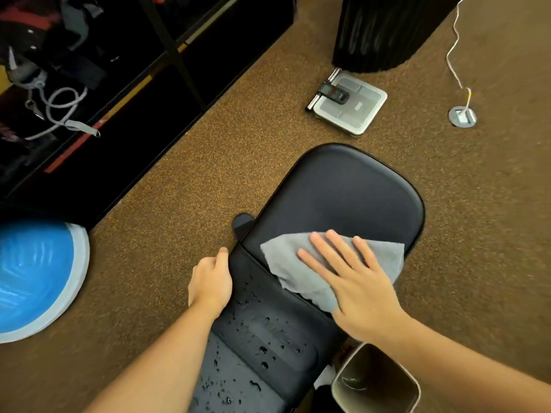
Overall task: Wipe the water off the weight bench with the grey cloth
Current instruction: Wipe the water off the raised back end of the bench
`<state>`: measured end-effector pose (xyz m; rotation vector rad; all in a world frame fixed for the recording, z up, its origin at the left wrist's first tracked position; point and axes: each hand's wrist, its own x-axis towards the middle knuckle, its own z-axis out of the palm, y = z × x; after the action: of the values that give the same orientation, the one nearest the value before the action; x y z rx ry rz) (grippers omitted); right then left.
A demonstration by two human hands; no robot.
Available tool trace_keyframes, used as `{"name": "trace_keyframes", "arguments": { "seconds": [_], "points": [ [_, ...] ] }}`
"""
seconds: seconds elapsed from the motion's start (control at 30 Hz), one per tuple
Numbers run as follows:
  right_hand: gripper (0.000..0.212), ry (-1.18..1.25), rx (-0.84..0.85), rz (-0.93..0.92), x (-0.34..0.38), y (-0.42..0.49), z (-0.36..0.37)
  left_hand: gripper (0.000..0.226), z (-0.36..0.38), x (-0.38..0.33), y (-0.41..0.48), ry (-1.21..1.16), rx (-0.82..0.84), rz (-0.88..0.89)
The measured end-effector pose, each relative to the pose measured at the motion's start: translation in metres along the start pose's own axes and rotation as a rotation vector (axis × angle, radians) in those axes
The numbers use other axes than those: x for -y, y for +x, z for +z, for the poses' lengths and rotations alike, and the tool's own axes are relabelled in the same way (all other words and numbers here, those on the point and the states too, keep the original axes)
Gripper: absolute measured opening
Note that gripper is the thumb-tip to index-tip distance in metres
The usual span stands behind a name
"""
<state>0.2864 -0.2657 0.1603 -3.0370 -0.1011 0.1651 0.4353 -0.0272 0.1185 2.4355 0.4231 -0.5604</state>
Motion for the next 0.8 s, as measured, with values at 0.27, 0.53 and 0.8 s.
{"name": "trace_keyframes", "arguments": {
  "seconds": [0.27, 0.53, 0.8],
  "points": [
    [0.078, 0.113, -0.196, 0.709, -0.017, 0.032, -0.008, 0.060, 0.002, 0.002, 0.002, 0.008, 0.010, 0.021],
    [0.067, 0.059, -0.077, 0.235, 0.019, -0.065, 0.032, 0.062, -0.001, -0.002, 0.001, 0.010, 0.011, -0.014],
    [0.079, 0.046, 0.025, -0.066, 0.060, 0.014, 0.015, 0.061, -0.003, -0.004, -0.002, 0.019, -0.002, -0.006]
  ]
}}
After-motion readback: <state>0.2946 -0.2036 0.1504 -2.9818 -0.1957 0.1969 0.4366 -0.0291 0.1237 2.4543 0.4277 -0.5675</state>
